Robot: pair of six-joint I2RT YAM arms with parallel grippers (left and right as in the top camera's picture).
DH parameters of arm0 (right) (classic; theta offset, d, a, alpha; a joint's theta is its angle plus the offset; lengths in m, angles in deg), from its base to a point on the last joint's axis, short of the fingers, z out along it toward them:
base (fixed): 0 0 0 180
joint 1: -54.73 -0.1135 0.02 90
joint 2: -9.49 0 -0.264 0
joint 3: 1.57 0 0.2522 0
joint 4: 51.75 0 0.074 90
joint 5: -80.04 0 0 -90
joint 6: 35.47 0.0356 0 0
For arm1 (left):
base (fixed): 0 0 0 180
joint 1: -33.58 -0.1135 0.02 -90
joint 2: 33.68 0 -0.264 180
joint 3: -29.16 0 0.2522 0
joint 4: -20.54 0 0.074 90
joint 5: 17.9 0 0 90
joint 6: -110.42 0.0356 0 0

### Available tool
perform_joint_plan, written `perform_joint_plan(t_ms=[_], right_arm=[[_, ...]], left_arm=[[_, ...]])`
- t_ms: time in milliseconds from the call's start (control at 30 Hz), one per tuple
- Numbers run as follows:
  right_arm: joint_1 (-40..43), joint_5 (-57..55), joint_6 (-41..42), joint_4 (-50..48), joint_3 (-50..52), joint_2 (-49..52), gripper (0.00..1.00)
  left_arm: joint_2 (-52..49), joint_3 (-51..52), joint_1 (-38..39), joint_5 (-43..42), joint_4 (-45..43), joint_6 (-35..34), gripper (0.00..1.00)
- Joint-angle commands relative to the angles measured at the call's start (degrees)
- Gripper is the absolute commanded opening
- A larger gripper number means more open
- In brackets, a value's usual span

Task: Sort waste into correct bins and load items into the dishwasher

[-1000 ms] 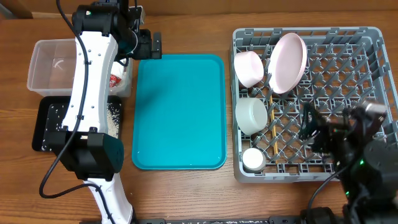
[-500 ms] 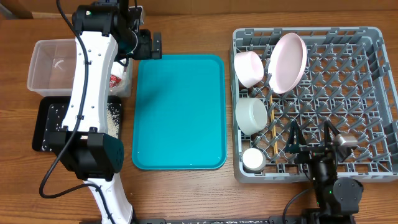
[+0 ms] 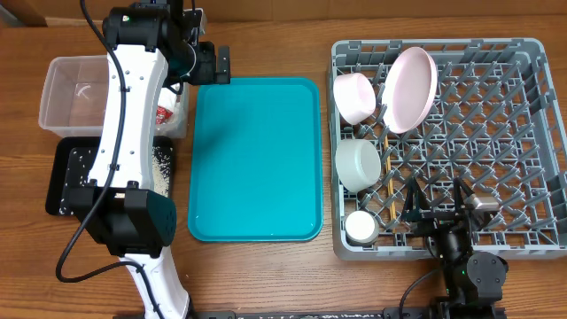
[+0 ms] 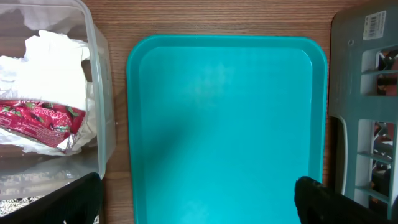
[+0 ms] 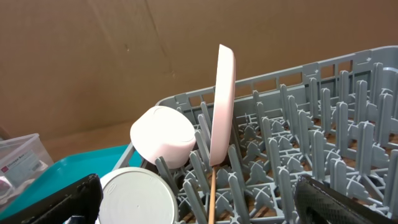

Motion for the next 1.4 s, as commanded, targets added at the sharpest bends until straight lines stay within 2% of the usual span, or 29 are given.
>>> perform_joint_plan(t_ms=[0,1033,1267,1367], right_arm=[[0.15,-0.07,-0.07,-0.39,0.59,-0.61,1.0],[0.15,-0.07,-0.07,-0.39,0.61,-0.57,1.0],[0.15,-0.07,-0.07,-0.37,0.61,-0.57,1.0],[0.15,-0.07,-0.07,-0.39,0.61,-0.57,1.0]], left_arm=[[0.35,-1.11,0.11,-0.46,-0.04,-0.37,1.0],[0.37,-1.11,0.28,-0.46,-0.04,-0.37,1.0],[6.08,-1.11,1.95,-0.37,-0.02,-0.33,1.0],[8.66,-1.09,2.12,2.62,0.04,-0.33,1.0]])
